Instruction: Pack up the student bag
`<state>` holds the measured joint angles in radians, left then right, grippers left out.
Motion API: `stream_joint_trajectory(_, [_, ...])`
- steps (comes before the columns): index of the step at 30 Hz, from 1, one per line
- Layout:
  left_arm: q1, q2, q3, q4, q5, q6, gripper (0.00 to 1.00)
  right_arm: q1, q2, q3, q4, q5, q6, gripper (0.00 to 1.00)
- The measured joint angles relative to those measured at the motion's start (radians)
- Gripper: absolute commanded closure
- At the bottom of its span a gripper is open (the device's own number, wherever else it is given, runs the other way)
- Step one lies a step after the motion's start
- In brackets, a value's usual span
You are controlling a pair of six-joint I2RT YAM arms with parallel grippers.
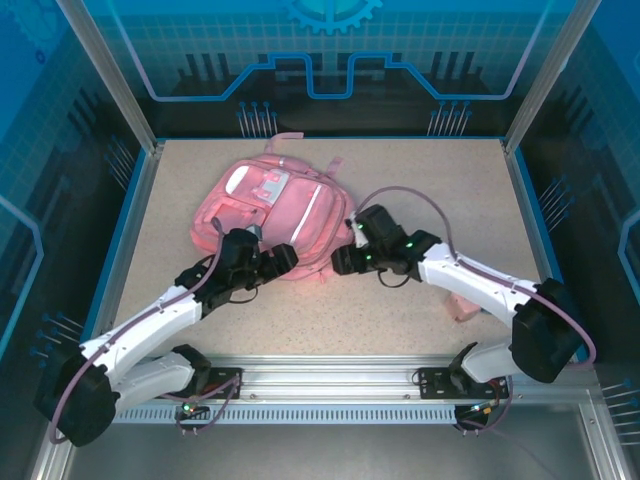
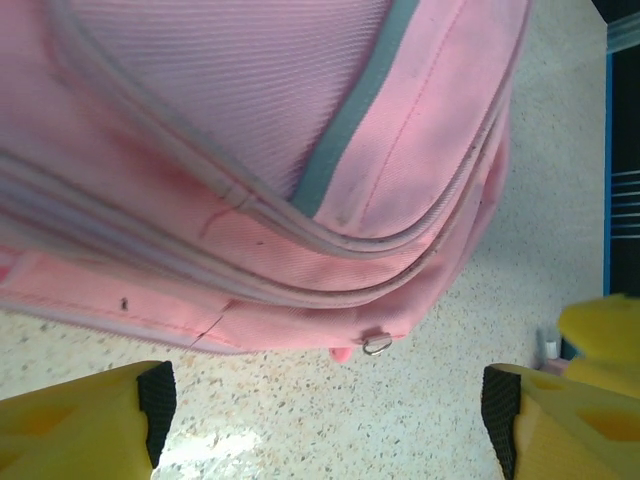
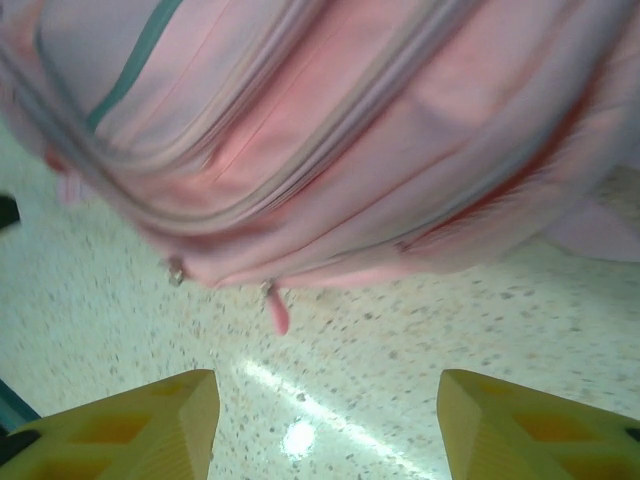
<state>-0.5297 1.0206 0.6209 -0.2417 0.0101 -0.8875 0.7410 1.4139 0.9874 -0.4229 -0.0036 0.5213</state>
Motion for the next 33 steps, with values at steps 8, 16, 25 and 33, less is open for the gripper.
stream_joint_trajectory(8, [0.004, -0.018, 0.0, -0.084, -0.032, -0.072, 0.16, 0.14, 0.172, -0.022, 0.119, 0.08, -0.023, 0.48])
stream_joint_trajectory(16, [0.007, -0.018, 0.0, -0.09, -0.04, -0.12, 0.16, 0.145, 0.298, -0.019, 0.209, 0.103, -0.028, 0.58])
stream_joint_trajectory(25, [0.008, -0.019, -0.027, -0.082, -0.043, -0.188, 0.2, 0.145, 0.347, -0.01, 0.286, 0.128, -0.004, 0.7])
stream_joint_trajectory(33, [0.009, -0.019, -0.101, -0.021, -0.039, -0.272, 0.29, 0.154, 0.352, -0.008, 0.303, 0.151, -0.008, 0.97])
